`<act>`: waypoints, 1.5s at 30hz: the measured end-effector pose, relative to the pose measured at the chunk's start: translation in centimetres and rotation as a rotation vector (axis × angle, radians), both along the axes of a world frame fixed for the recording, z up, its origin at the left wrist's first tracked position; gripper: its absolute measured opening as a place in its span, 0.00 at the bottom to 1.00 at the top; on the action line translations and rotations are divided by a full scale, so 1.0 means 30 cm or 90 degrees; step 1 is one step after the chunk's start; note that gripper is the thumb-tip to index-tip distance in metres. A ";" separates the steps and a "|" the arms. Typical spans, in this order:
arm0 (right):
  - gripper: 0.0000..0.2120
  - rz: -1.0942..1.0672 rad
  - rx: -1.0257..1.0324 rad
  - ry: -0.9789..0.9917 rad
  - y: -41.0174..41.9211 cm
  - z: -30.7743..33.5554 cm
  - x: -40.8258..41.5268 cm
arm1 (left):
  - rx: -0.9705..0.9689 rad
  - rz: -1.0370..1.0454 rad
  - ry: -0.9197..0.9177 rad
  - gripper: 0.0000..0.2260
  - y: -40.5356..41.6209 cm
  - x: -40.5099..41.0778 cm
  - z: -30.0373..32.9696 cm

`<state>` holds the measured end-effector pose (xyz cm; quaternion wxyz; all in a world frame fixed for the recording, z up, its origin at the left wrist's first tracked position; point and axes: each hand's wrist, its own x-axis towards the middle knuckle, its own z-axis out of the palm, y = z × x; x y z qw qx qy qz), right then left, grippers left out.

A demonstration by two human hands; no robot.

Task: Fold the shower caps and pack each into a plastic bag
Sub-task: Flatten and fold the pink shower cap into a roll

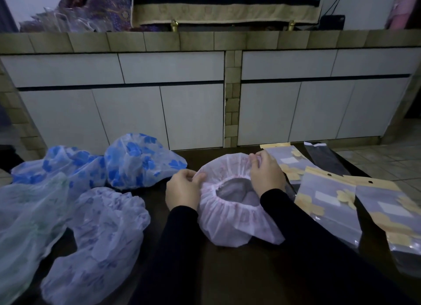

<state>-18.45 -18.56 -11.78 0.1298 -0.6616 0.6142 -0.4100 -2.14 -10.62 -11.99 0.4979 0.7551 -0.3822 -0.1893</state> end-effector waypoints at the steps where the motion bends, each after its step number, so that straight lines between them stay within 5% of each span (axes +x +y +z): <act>1: 0.12 -0.005 0.023 0.013 -0.004 -0.005 0.004 | -0.004 0.002 0.007 0.08 -0.001 0.002 -0.012; 7: 0.11 0.071 0.047 -0.097 -0.019 0.001 0.019 | 0.024 -0.011 0.054 0.15 -0.012 0.040 -0.012; 10: 0.10 0.049 -0.018 -0.032 -0.001 -0.006 0.032 | -0.011 -0.036 0.012 0.22 -0.007 0.035 0.036; 15: 0.09 0.119 -0.119 0.025 0.014 -0.019 0.047 | -0.145 -0.103 -0.039 0.14 -0.002 0.000 0.086; 19: 0.07 0.181 -0.147 -0.023 0.016 -0.032 0.049 | -0.087 -0.142 -0.122 0.11 -0.022 -0.018 0.037; 26: 0.11 0.103 -0.140 -0.076 0.024 -0.021 0.044 | -0.083 -0.108 -0.067 0.05 -0.019 -0.020 0.037; 31: 0.11 0.029 -0.097 -0.063 0.016 -0.018 0.035 | 0.025 -0.102 -0.048 0.18 -0.006 0.039 0.032; 35: 0.17 0.069 -0.123 0.144 0.011 0.007 0.033 | 0.037 -0.163 -0.072 0.04 0.004 0.055 0.040; 38: 0.25 0.293 -0.253 0.212 0.044 0.066 0.084 | -0.083 -0.215 -0.119 0.11 0.016 0.039 0.068; 40: 0.23 0.348 -0.273 0.232 0.055 0.080 0.124 | -0.132 -0.243 -0.104 0.09 0.017 0.036 0.076; 45: 0.08 0.164 -0.296 0.269 0.028 0.063 0.158 | -0.128 -0.151 0.058 0.11 0.020 0.043 0.064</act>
